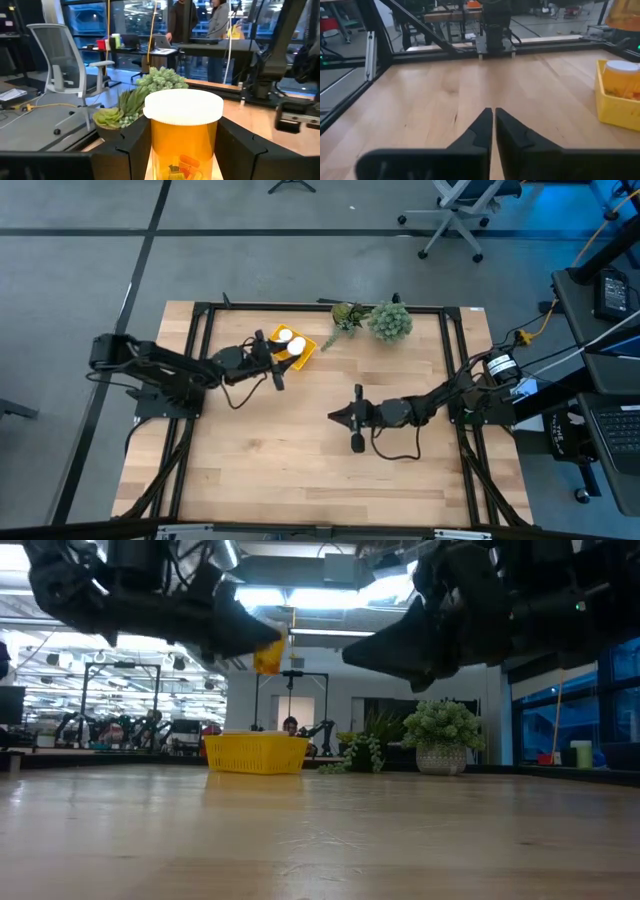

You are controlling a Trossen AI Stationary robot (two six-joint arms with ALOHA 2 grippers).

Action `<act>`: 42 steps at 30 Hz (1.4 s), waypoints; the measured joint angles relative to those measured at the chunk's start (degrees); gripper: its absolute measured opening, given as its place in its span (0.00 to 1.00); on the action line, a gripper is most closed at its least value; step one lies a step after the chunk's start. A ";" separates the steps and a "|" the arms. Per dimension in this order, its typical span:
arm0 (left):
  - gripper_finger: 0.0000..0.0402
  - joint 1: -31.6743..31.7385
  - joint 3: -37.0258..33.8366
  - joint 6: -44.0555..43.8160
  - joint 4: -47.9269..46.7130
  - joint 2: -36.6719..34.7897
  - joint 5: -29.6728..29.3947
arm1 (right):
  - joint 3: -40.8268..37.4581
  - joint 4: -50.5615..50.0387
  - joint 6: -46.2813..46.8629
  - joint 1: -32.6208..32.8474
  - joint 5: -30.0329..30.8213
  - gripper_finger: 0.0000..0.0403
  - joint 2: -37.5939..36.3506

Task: Pick and place pill bottles into a basket
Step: Put the orange pill bottle into the yellow bin

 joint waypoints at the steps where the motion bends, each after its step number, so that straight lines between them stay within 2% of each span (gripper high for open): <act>1: 0.44 0.28 0.00 0.00 1.47 1.35 0.00 | -0.28 0.06 -0.03 0.02 -0.01 0.05 0.00; 6: 0.44 1.25 0.00 -1.05 6.93 8.04 -0.03 | -0.97 0.30 0.00 -0.20 -0.03 0.01 0.00; 12: 0.44 2.23 0.00 -1.34 11.55 13.51 -2.32 | -0.97 0.25 -0.20 -0.24 -0.03 0.04 0.00; 19: 0.44 3.37 -1.60 -3.46 12.01 15.26 -3.70 | -0.95 -0.42 -1.48 -0.22 -0.01 0.02 -0.02; 23: 0.44 3.44 -3.67 -3.58 12.43 15.35 -7.00 | -0.95 -0.58 -1.63 -0.22 -0.01 0.01 -0.02; 28: 0.44 3.42 -5.01 -3.50 17.48 15.33 -5.85 | -0.95 -0.32 -1.88 -0.89 -0.03 0.03 -0.02; 33: 0.44 3.42 -5.38 -3.45 18.73 16.66 -5.53 | -0.95 0.91 -1.69 -2.42 0.02 0.04 -0.02; 42: 0.44 3.42 -5.19 -2.60 32.50 27.96 -5.85 | -0.95 1.24 -1.68 -3.45 0.01 0.04 -0.02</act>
